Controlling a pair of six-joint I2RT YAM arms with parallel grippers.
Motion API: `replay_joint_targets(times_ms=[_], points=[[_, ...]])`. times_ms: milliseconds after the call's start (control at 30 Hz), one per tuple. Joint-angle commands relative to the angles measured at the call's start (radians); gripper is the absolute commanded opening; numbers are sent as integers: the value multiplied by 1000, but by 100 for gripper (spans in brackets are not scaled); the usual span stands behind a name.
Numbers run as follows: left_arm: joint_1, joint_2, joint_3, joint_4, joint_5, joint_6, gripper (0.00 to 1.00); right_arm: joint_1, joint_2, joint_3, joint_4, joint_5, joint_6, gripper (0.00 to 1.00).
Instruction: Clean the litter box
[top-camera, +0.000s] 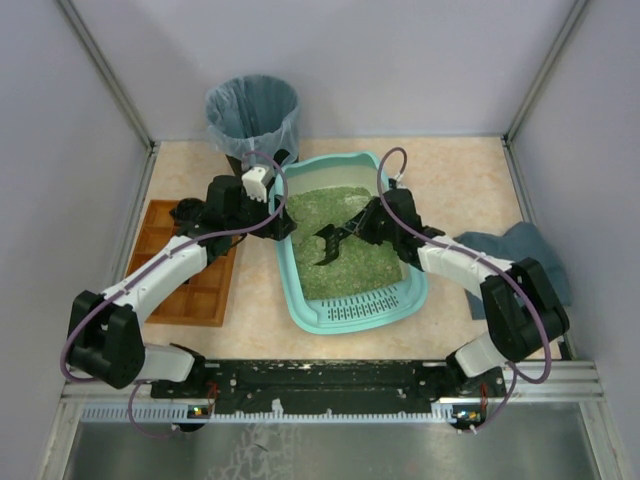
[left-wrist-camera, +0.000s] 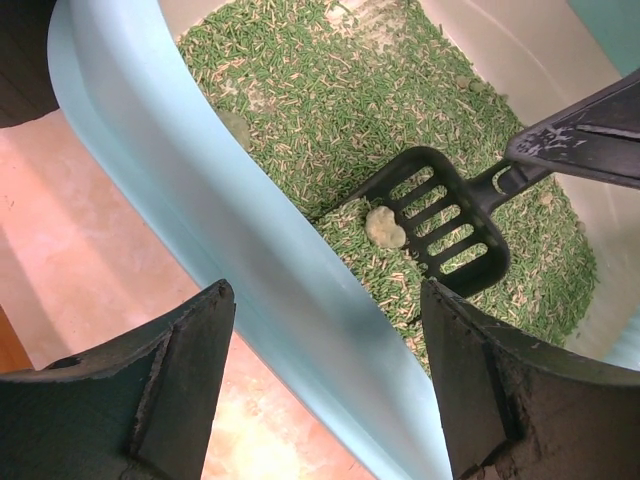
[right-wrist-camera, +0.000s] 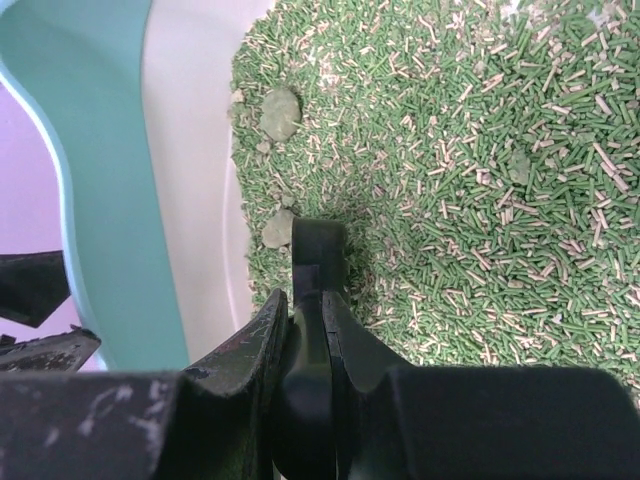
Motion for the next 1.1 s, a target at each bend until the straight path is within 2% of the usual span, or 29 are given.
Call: replay_joint_targets(times_ms=[0,233,433,567,800,1067], points=[[-7,-32,21,12,-18,17,80,-17,-96,3,42,4,21,0],[-7,-70,-2,36,-42,26,82,-72,-156,-46,56,-17,21,0],[-7,-135,-47,75,-136,29,84,-142,-174,-82,96,-145,42,0],[-6,-138,-46,78,-141,30,84,-173,-194,-107,149,-201,58,0],[-7,-169,-69,109,-126,45,85,-221,-230,-111,132,-240,44,0],[-7,-176,-78,121,-122,48,86,-342,-302,-156,178,-303,59,0]])
